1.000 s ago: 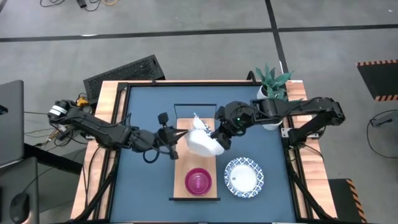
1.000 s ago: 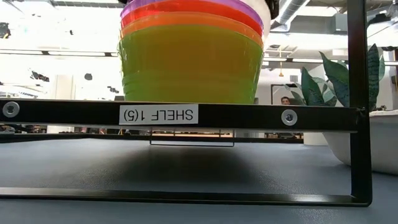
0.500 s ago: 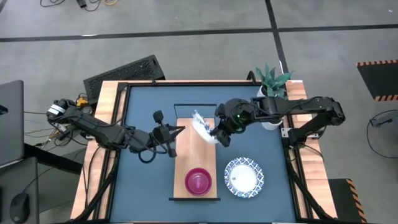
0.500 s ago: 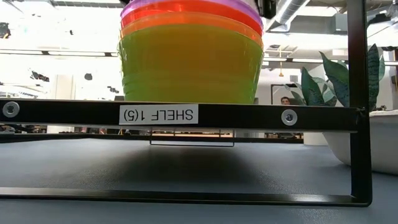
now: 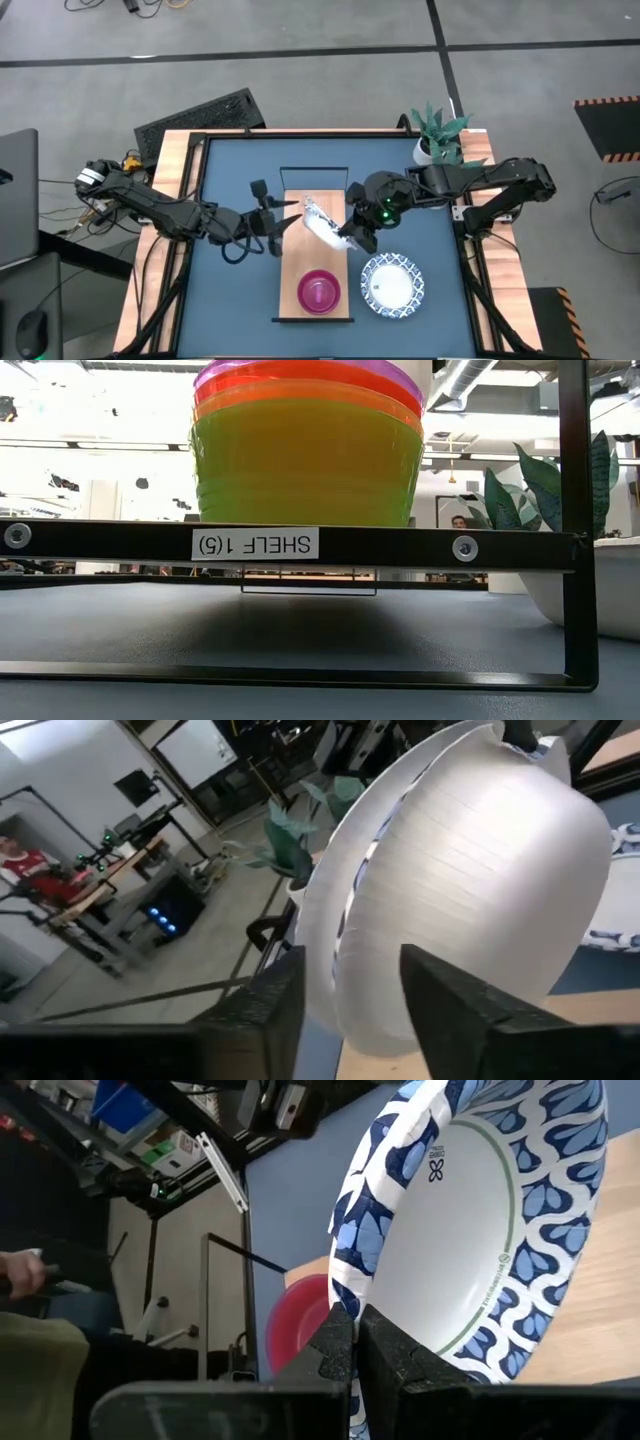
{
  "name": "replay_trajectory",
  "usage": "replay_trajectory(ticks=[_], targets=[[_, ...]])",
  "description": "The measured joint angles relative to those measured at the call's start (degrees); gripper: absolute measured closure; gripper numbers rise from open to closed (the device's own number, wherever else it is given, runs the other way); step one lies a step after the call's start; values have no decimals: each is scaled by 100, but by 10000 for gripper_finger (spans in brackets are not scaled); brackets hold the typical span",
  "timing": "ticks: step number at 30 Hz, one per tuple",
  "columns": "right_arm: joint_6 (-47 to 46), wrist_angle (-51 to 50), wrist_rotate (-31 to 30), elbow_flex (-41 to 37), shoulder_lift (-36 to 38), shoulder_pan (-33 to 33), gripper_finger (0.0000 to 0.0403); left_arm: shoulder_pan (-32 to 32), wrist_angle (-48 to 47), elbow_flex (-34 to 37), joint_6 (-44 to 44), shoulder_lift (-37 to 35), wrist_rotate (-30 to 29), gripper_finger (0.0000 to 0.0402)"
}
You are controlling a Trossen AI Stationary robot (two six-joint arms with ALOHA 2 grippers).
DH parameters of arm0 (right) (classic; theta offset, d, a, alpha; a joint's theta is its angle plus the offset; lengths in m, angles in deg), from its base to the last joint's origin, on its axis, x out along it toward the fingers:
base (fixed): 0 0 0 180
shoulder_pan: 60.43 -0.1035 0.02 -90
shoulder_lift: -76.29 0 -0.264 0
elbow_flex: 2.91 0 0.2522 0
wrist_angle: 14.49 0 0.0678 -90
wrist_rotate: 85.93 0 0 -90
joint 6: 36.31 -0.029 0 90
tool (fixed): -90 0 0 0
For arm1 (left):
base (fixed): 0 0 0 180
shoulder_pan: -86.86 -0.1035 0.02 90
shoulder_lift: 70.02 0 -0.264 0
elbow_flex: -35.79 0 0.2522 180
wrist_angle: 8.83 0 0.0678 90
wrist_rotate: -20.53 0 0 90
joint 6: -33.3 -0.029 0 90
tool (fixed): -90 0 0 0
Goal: Place and stack bowls onto a shelf
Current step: Remove the top white bowl from the stacked bowl
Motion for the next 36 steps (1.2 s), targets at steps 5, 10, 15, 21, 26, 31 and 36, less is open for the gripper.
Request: replay_trajectory(ticks=[5,10,15,21,26,31,36], targets=[[-18,73,0,0,0,-60,375,-34,227,0,19,69,233,219],[-18,228,45,0,0,-67,375,-209,226,-2,402,192,691,224],[-11,258,205,0,0,-68,376,-300,234,-2,696,217,742,239],[154,270,330,0,4,-224,376,-342,213,-64,529,213,1192,260],[160,260,470,0,4,-294,376,-419,216,-111,495,215,1485,272],[159,268,495,0,4,-310,376,-551,186,-111,570,215,2002,287],[159,291,511,0,4,-334,376,-641,169,-111,689,215,2341,345]])
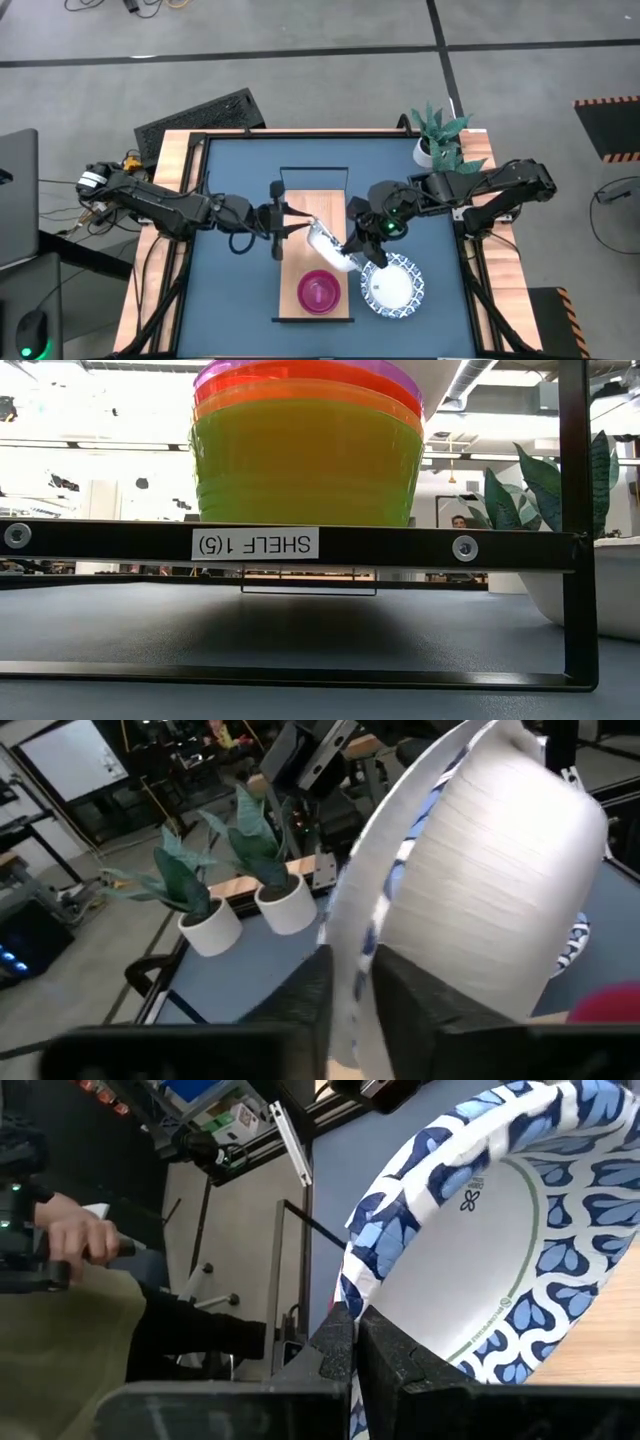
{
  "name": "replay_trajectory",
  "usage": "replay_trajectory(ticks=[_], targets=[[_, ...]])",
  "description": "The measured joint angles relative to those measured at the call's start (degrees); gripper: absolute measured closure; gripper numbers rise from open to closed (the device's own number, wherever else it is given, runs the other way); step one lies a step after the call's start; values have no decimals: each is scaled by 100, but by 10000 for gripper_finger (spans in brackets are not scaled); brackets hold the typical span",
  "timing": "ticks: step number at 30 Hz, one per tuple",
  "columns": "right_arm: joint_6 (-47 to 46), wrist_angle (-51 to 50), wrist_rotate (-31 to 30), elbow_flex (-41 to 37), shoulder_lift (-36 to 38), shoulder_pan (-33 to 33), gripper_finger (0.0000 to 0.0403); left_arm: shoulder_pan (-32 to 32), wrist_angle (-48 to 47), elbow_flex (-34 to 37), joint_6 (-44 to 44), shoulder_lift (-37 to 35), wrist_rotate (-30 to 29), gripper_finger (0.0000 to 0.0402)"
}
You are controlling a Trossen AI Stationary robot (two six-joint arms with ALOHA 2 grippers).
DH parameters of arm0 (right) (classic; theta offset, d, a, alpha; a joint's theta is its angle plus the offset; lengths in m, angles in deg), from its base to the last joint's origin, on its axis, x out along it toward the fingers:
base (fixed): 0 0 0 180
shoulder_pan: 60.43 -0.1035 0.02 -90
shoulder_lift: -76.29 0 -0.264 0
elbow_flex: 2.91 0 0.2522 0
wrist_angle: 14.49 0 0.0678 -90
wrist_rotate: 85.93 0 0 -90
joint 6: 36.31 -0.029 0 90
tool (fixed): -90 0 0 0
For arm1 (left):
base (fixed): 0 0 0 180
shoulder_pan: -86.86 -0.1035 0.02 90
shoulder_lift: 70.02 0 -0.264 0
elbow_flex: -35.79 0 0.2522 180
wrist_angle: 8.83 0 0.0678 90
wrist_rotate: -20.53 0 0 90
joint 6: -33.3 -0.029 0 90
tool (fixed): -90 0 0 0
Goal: Place and stack bowls onto a shelf
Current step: Remove the top white bowl from the stacked bowl
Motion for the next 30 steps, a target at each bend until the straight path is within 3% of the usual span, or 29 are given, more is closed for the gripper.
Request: replay_trajectory(ticks=[4,9,17,30], targets=[[-14,6,-42,0,0,9,376,2,1,0,6,0,-16,394],[-92,-49,-455,0,0,60,376,48,-44,0,25,2,-458,400],[-492,-373,-708,0,0,390,373,391,-392,0,-145,-2,-1859,401],[-625,-479,-1110,0,13,761,375,811,-1357,-4,521,-42,-2786,402]])
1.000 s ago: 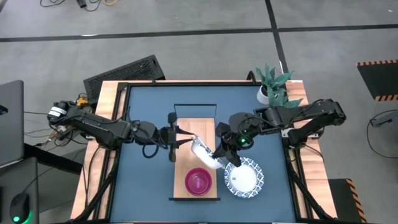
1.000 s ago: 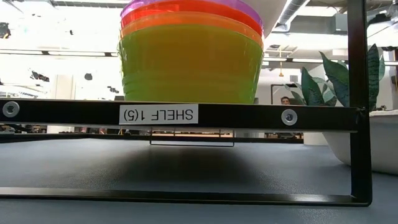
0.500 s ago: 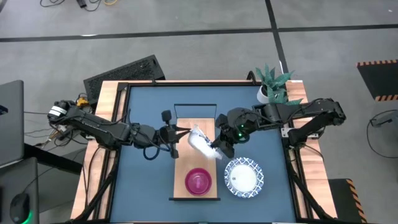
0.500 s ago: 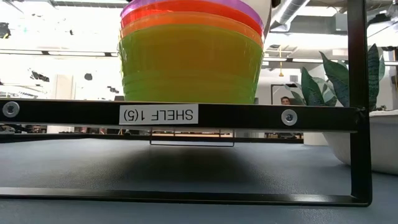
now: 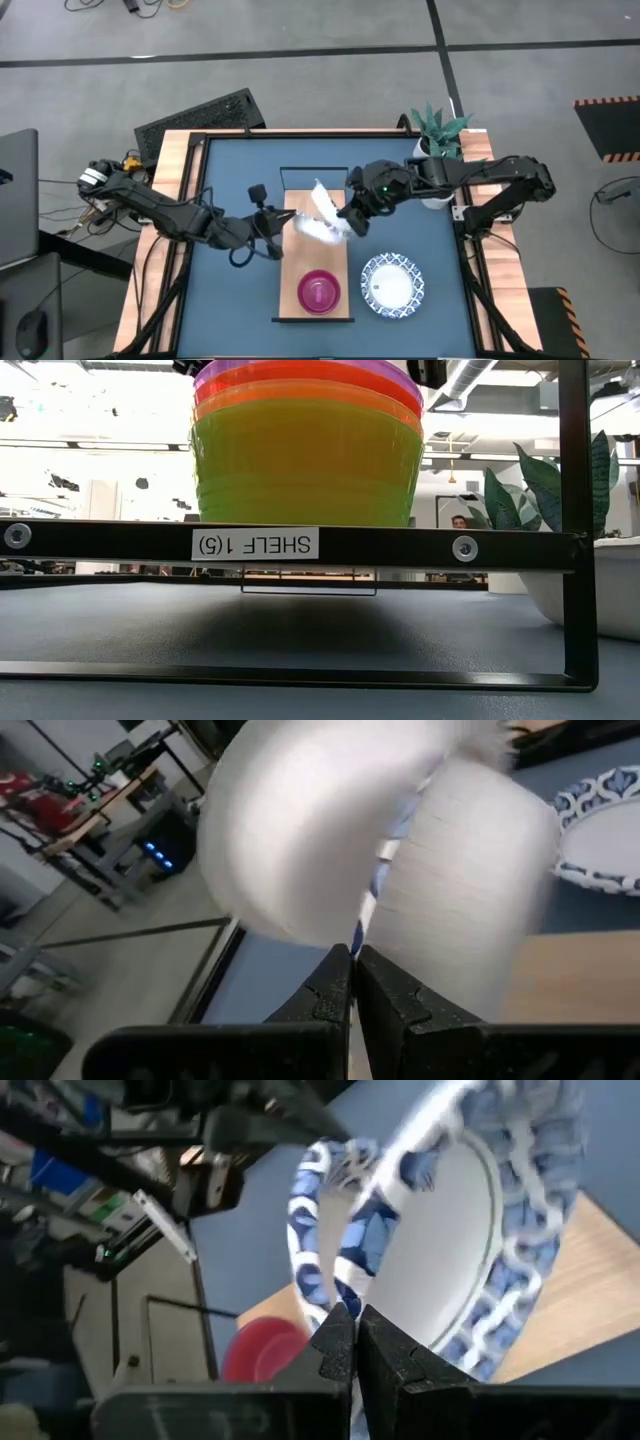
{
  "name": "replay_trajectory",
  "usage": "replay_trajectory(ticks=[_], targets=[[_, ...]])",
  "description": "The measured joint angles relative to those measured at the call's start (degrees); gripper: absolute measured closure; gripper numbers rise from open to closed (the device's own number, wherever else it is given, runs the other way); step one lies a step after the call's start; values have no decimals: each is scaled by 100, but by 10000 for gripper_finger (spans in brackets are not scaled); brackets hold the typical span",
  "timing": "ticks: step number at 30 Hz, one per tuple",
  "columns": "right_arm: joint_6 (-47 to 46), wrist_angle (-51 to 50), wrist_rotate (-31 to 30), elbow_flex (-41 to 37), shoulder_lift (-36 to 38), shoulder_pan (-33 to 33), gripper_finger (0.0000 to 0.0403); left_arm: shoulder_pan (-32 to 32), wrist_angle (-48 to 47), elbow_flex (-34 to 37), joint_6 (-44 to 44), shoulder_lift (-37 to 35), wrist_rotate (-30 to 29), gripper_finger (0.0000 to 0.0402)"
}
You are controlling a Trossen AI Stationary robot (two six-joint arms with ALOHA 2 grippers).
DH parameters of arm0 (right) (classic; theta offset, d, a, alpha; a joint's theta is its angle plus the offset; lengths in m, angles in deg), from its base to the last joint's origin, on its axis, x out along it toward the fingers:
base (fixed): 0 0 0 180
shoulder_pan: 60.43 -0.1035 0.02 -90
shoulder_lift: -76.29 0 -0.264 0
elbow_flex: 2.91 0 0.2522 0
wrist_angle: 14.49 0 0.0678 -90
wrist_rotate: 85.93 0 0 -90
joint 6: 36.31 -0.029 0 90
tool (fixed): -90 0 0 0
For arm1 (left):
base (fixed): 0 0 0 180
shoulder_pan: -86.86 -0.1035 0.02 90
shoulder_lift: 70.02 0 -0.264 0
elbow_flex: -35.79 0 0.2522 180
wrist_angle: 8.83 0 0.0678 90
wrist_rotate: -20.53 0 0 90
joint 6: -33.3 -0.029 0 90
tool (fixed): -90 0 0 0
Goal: Place and stack bowls onto a shelf
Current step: Remove the top white bowl from the stacked bowl
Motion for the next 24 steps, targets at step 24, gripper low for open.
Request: replay_trajectory(ticks=[24], targets=[[626,-3201,-1214,2,-231,-281,377,249,181,0,-105,-1715,-1085,401]])
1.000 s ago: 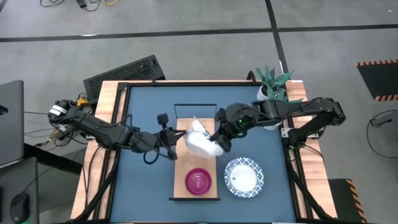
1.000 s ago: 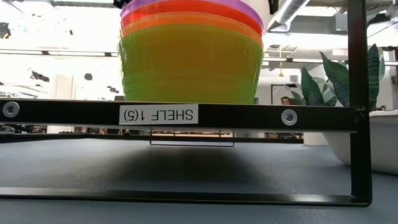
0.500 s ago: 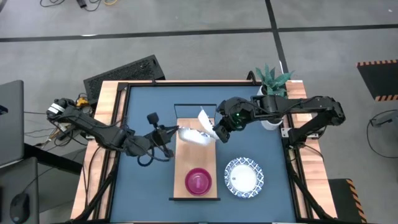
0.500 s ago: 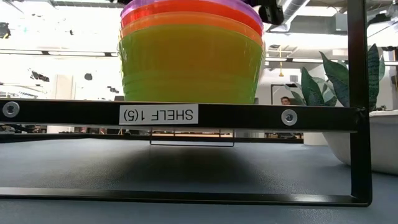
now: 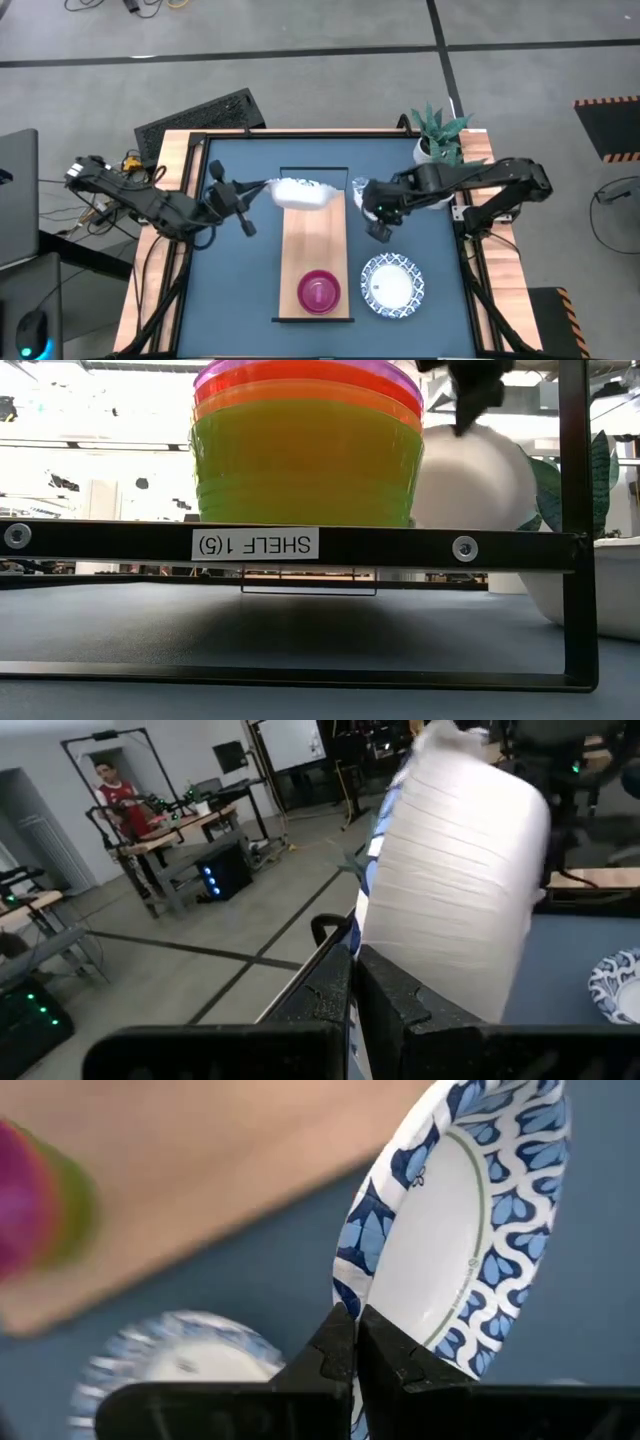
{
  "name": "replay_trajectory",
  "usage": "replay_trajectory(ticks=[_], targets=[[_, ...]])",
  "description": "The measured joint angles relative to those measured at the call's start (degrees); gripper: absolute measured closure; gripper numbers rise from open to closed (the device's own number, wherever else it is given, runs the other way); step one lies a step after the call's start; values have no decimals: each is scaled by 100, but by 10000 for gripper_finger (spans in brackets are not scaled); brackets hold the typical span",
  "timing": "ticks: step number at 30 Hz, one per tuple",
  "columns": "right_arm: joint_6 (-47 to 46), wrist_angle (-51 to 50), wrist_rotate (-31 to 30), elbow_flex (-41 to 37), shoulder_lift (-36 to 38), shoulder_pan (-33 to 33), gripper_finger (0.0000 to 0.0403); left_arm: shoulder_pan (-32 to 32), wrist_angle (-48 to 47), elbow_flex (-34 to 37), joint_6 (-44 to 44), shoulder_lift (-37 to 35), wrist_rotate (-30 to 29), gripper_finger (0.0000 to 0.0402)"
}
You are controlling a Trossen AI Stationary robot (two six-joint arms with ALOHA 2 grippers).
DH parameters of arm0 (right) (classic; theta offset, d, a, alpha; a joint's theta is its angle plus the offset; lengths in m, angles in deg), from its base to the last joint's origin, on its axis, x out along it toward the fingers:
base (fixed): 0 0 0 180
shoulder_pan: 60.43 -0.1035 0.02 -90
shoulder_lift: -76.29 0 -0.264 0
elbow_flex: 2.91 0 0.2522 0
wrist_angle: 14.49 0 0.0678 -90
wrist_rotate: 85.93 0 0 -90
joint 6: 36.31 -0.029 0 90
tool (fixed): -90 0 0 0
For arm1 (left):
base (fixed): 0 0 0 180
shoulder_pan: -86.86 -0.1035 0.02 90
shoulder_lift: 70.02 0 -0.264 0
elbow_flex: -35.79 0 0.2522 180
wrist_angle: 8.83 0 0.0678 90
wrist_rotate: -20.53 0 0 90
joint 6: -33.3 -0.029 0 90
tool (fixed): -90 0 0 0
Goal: Place and stack bowls onto a shelf
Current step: Remove the top white bowl from the stacked bowl
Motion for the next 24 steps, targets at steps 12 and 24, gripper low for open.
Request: replay_trajectory(ticks=[12,24], targets=[[628,-772,-629,-2,-1247,-398,349,0,35,0,-121,-19,13,401],[762,-762,-577,-2,-1399,-338,197,0,19,0,-121,-16,12,401]])
